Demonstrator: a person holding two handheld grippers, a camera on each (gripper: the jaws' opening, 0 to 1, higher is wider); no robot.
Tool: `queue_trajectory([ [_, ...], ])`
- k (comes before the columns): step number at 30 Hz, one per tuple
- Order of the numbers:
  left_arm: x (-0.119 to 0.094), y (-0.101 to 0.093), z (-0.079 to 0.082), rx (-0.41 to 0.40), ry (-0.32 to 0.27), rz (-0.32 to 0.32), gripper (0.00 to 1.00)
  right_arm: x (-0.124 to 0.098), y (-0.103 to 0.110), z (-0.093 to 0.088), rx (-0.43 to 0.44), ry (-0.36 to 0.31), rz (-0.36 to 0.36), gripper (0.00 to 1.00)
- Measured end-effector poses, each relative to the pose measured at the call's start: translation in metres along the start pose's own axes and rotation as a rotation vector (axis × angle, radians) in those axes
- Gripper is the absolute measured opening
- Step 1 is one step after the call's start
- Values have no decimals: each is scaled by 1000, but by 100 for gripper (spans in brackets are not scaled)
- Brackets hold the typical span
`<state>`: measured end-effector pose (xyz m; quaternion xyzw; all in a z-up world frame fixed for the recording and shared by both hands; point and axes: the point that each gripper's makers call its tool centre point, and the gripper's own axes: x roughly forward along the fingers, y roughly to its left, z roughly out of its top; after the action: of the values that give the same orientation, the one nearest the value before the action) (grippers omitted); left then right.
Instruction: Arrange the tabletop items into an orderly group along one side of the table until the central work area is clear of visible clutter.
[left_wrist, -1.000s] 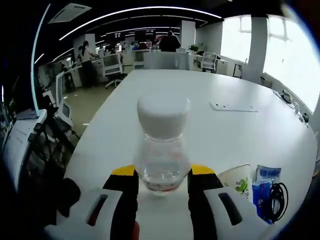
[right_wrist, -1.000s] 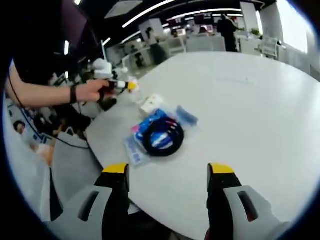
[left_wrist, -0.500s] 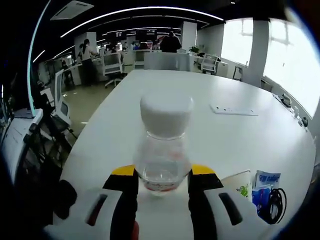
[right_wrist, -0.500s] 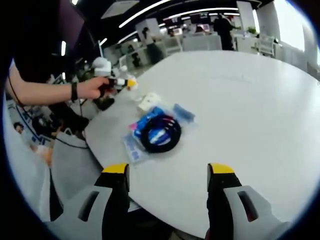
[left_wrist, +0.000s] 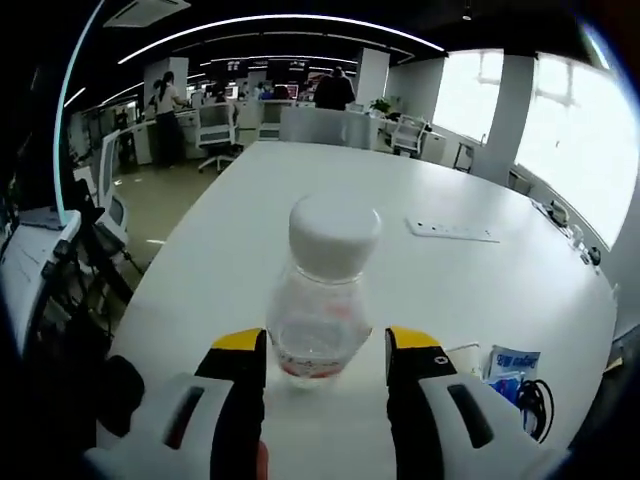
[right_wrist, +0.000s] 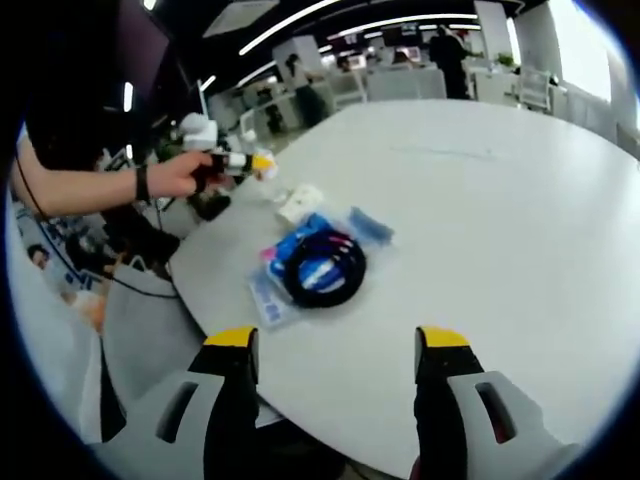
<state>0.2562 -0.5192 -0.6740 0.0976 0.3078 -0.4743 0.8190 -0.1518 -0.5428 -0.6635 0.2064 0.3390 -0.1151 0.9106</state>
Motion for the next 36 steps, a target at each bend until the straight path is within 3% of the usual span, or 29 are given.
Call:
queue_trajectory([
  [12,-57,-1,-58,-82,29,15,45,10,3,-2,-2,6,21,61],
  [17,-73,-18,-81,-134,54,-10,43,15,4,0,-9,3,29,61],
  [20,-73,-40,-93,-141,81,-63,43,16,4,1,-16,3,33,61],
  [23,-67,-61,-97,-155,107,-124,47,17,5,2,-20,3,37,61],
  [29,-53,-92,-77,-145,89,-200,47,17,2,3,-24,2,35,61],
  [36,-39,-106,-69,-117,114,-241,46,15,0,4,-17,-8,26,61],
])
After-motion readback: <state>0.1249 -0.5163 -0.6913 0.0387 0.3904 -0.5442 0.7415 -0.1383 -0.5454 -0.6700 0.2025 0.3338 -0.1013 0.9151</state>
